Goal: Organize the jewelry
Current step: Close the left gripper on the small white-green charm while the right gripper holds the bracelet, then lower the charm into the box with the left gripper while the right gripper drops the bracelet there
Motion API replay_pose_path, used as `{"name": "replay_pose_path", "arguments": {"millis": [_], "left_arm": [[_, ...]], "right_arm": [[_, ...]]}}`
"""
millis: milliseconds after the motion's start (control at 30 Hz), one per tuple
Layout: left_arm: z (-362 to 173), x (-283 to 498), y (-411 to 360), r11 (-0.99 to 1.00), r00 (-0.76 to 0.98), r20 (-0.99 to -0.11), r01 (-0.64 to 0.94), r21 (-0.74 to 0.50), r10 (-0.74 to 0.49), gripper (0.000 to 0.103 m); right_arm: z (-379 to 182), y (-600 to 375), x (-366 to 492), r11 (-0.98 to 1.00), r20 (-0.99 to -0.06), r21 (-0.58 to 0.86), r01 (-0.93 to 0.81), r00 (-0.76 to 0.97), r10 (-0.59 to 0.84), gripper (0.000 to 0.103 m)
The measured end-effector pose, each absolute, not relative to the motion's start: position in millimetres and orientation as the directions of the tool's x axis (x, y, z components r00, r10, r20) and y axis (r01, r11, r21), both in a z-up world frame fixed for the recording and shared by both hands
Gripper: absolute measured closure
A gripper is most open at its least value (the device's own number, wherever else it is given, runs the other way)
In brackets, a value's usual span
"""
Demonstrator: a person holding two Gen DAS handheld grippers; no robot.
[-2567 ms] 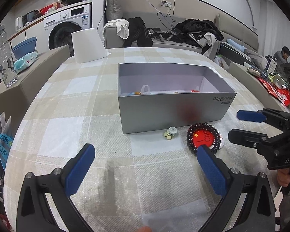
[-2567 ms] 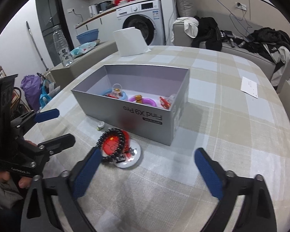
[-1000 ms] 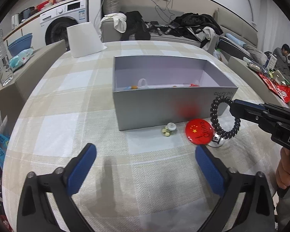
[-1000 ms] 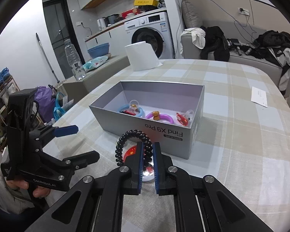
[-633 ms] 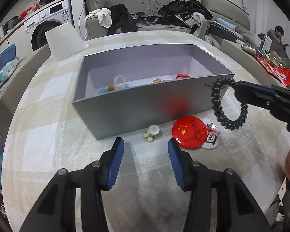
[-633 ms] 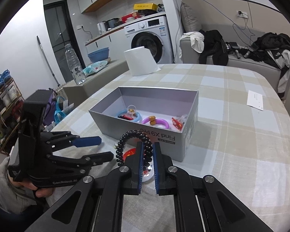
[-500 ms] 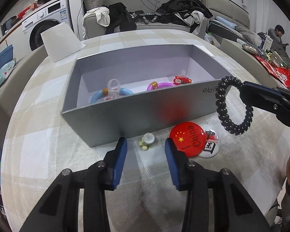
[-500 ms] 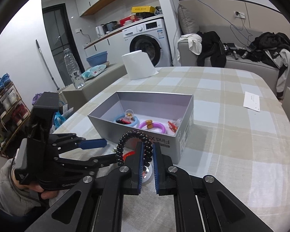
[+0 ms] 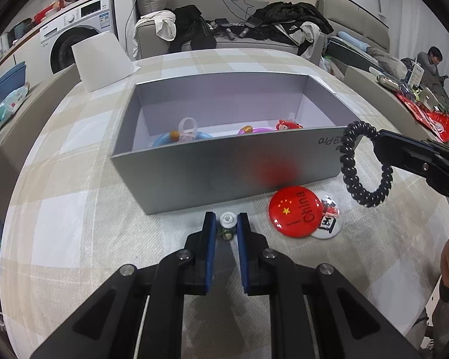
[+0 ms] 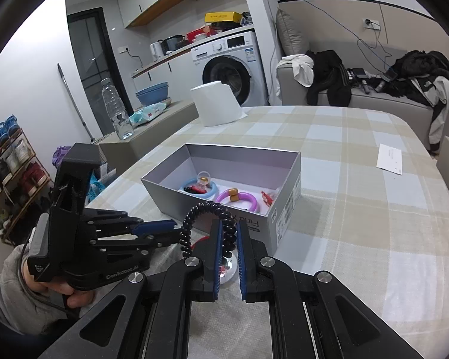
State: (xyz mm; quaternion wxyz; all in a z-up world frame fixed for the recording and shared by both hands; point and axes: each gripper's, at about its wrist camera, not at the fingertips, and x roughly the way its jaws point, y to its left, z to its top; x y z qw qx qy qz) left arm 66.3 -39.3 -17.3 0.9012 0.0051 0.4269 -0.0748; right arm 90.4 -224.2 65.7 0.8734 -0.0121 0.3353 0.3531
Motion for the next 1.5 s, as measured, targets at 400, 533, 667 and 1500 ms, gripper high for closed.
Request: {"name": "replay_pose_path", "arguments": {"millis": [400, 533, 667, 1500], "left_arm": [[-2, 53, -34, 0.986, 0.671, -0.725, 0.148, -0.073, -0.155, 0.096], [4, 47, -32, 0.987, 0.695, -0.703, 0.142, -0.074, -0.153, 0.096], [15, 38, -34, 0.991, 0.749, -0.652, 0.129, -0.038, -0.122, 0.096], [53, 64, -25, 0.997, 0.841, -0.536, 0.07, -0.034, -0.078, 0.096]], "right_arm": [[65, -222, 89, 0.747, -0.591, 0.214, -0.629, 0.526, 0.612, 0.094], [65, -222, 89, 0.749, -0.59, 0.214, -0.627, 0.528, 0.611, 0.094], [67, -223, 88, 0.749, -0.584, 0.216, -0.626, 0.532, 0.613, 0.094], [106, -218, 107, 0.776, -0.538, 0.223, -0.591, 0.589, 0.603, 0.094]]}}
